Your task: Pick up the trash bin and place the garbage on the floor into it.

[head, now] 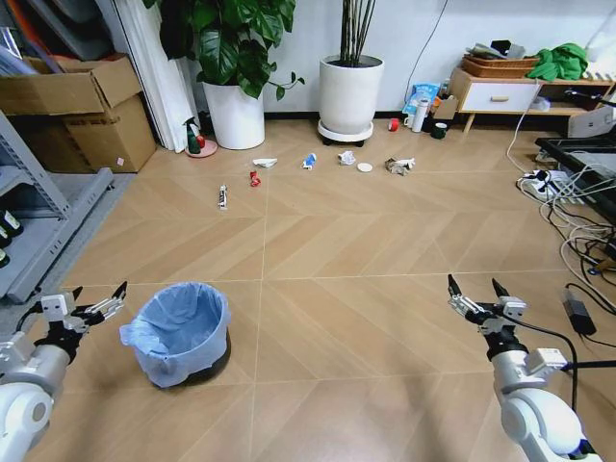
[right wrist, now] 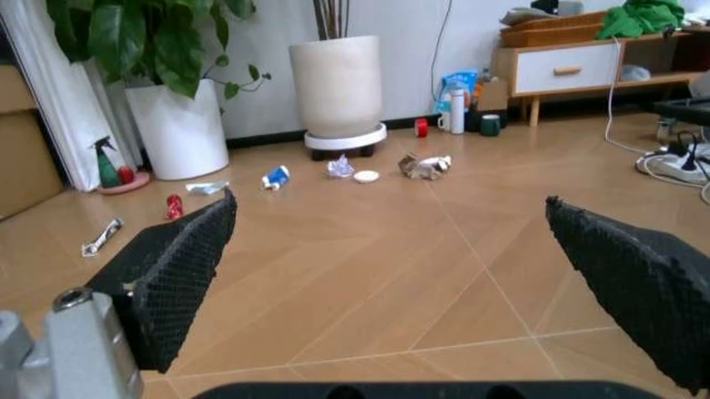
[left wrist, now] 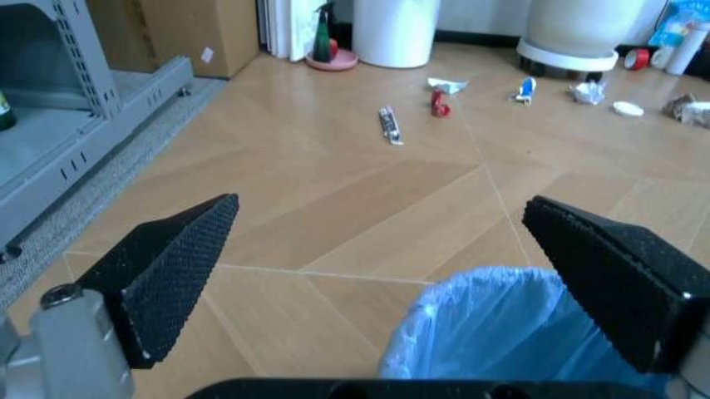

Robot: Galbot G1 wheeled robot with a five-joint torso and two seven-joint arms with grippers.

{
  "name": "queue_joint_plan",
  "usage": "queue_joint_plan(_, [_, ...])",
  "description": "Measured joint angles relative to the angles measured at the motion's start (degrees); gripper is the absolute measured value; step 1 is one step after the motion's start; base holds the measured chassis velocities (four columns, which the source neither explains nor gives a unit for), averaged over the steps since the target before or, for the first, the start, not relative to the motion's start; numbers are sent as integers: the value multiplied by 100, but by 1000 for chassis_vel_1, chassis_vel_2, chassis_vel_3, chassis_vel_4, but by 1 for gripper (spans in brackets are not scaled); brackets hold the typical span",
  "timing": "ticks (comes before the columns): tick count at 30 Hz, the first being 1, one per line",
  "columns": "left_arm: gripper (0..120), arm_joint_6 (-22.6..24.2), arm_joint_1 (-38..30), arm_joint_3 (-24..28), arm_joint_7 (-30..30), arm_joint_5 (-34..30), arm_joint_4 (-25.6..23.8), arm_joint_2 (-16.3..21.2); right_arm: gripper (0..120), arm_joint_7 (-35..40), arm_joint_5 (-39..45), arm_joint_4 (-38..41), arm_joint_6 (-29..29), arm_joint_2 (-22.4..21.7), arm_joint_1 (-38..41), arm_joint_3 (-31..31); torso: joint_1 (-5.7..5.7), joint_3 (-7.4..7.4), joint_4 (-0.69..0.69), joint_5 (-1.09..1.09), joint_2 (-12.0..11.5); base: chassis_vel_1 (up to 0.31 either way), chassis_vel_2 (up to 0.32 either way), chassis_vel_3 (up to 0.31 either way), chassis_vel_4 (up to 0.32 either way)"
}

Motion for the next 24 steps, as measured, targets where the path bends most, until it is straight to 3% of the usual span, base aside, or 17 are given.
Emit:
queue_joint_plan(9, [100,286,-99,407,-228,44,67,378,100,-76,9,-46,32,-99,7,-56,0,0,-1,0,0,0,0,0,0])
queue_joint_plan(24, [100,1185,-151,431,-490,-765,162,614,100,-18,42,-128,-64,-275,58,-231,0,0,0,0,0,0,0,0,0])
